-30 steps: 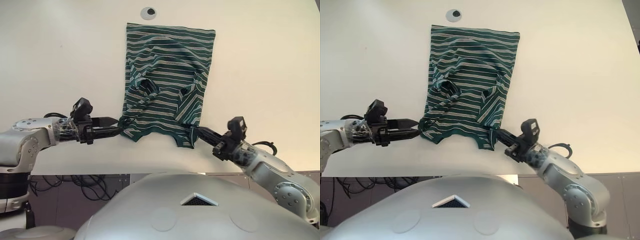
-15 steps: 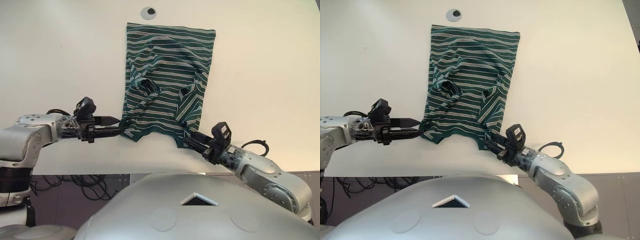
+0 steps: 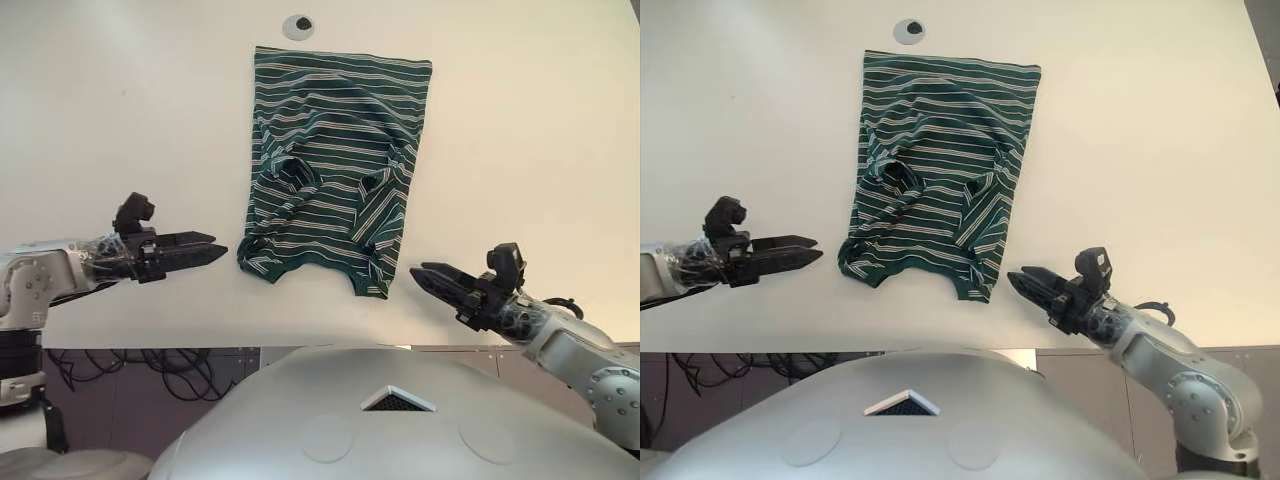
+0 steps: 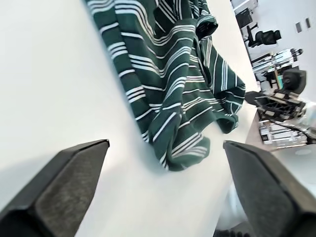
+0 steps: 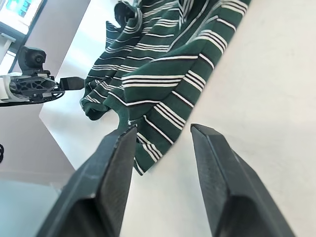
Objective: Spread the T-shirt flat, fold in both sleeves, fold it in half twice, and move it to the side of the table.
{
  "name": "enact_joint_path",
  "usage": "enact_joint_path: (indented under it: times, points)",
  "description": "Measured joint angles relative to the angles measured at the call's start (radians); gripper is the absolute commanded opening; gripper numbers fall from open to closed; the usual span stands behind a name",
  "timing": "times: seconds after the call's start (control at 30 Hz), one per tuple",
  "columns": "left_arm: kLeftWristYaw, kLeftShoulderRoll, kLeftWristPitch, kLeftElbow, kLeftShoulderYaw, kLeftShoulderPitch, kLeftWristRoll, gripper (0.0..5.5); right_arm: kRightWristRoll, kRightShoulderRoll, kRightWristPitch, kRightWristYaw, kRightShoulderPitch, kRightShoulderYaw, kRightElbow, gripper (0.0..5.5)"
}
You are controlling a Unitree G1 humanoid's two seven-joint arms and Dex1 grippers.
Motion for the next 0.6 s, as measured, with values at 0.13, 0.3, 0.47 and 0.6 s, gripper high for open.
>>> enact_joint_path:
  times: [0.13, 0.3, 0.47, 0.6]
  points:
    - [0.012, -0.005, 0.034, 0.001, -0.032, -0.026, 0.004, 4.21, 0.004, 0.032, 0.003, -0.027, 0.019, 0.044, 0.018, 1.99]
    - [-0.015, 0.005, 0.037, -0.022, -0.067, -0.011, 0.008, 4.74, 0.004, 0.039, 0.000, -0.049, 0.045, 0.072, 0.033, 2.56]
    - [-0.024, 0.001, 0.035, -0.024, -0.076, -0.008, 0.001, 5.29, 0.017, 0.069, -0.003, -0.072, 0.015, 0.107, 0.050, 2.79]
    - [-0.004, -0.019, 0.028, -0.056, -0.097, -0.016, 0.002, 5.29, -0.014, 0.069, -0.003, -0.089, -0.029, 0.155, 0.053, 2.79]
